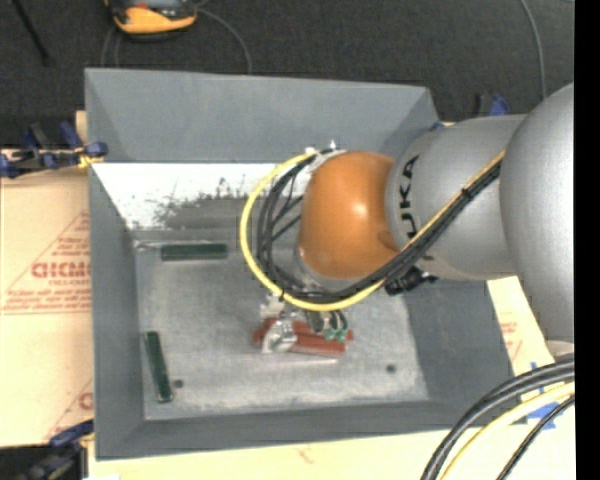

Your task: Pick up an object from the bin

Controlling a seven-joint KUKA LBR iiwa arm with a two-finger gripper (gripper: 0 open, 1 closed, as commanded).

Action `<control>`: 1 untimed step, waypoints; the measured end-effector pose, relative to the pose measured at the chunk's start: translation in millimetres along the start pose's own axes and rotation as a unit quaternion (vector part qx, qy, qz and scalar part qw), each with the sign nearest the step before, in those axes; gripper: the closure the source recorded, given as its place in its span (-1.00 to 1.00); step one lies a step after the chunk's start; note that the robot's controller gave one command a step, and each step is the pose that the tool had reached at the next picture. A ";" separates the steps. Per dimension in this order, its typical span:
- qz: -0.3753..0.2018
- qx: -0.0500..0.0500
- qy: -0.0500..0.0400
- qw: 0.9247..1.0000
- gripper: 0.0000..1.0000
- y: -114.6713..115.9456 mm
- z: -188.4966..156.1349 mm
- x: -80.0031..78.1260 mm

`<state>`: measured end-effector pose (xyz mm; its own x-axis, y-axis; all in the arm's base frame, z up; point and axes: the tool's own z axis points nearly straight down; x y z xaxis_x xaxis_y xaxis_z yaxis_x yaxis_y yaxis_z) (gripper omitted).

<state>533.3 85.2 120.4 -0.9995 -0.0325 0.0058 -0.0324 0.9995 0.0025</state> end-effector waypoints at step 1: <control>0.005 0.000 0.000 1.000 1.00 -11.3 -16.1 -3.8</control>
Offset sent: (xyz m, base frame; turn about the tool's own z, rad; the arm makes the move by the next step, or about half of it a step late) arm 0.0081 -0.0489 0.0144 -0.2996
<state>537.5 73.9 136.4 -0.9997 -0.0229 0.0062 -0.0228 0.9997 0.0017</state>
